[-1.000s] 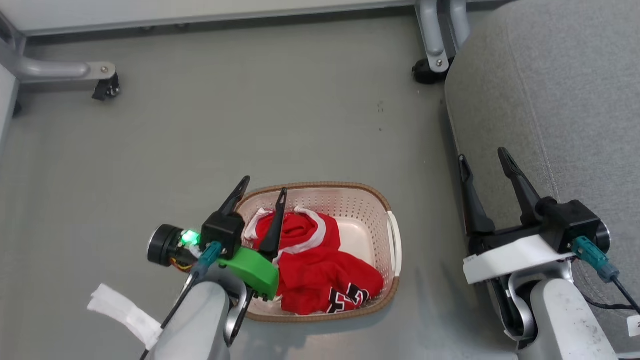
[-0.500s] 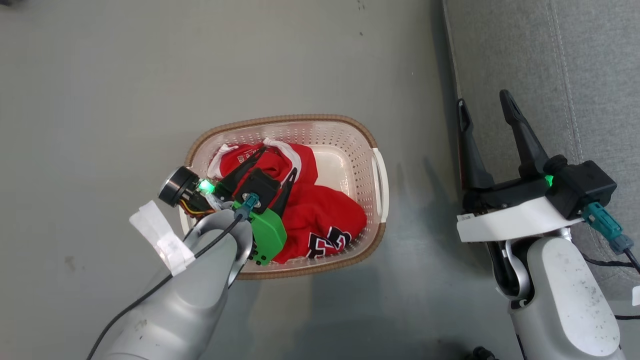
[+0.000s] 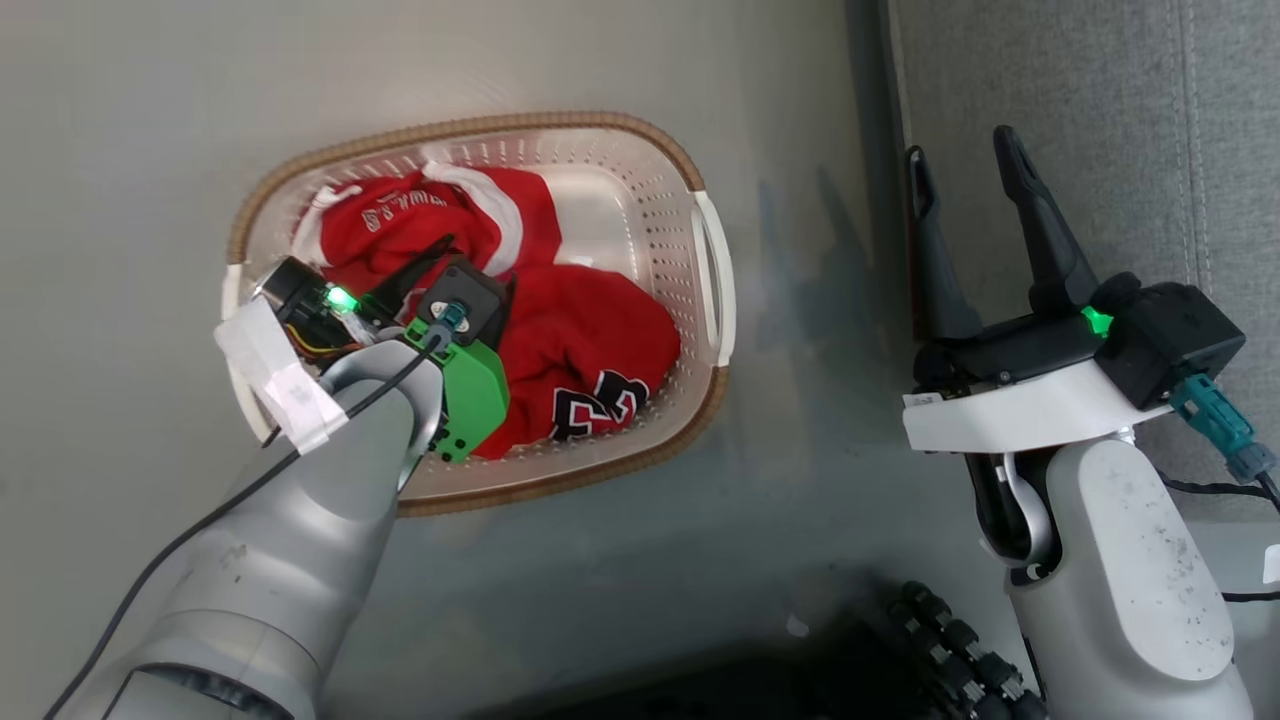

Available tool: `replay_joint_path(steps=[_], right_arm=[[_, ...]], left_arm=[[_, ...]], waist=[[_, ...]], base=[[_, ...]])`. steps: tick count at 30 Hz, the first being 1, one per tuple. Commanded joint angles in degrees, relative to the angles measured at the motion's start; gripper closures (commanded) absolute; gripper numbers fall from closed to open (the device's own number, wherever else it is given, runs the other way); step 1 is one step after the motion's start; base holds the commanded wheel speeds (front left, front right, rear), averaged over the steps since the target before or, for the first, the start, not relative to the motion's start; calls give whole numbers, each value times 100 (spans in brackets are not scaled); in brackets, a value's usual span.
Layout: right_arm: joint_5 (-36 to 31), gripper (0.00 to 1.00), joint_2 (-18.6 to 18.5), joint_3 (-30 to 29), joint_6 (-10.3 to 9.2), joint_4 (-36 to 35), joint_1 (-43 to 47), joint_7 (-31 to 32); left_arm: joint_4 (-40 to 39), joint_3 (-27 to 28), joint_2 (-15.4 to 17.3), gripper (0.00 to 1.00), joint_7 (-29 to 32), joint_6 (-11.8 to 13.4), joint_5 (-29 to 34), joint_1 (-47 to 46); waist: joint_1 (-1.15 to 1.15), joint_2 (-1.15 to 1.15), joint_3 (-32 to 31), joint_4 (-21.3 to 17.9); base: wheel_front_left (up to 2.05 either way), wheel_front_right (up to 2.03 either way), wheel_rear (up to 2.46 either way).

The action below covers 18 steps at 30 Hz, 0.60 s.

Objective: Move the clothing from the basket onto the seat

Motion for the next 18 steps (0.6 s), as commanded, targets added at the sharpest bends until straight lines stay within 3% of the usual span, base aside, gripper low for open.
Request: replay_joint_path(steps=[1, 18], right_arm=[[67, 0, -4, 20, 0, 8, -98, -27], [361, 0, -5, 201, 0, -209, -222, -29]], left_arm=[[82, -3, 101, 0, 10, -3, -15, -142], [500, -181, 356, 0, 445, 524, 62, -642]], waist=[[-1, 0, 414, -260], [-1, 0, 926, -482]], base=[[0, 0, 0], [0, 0, 0]])
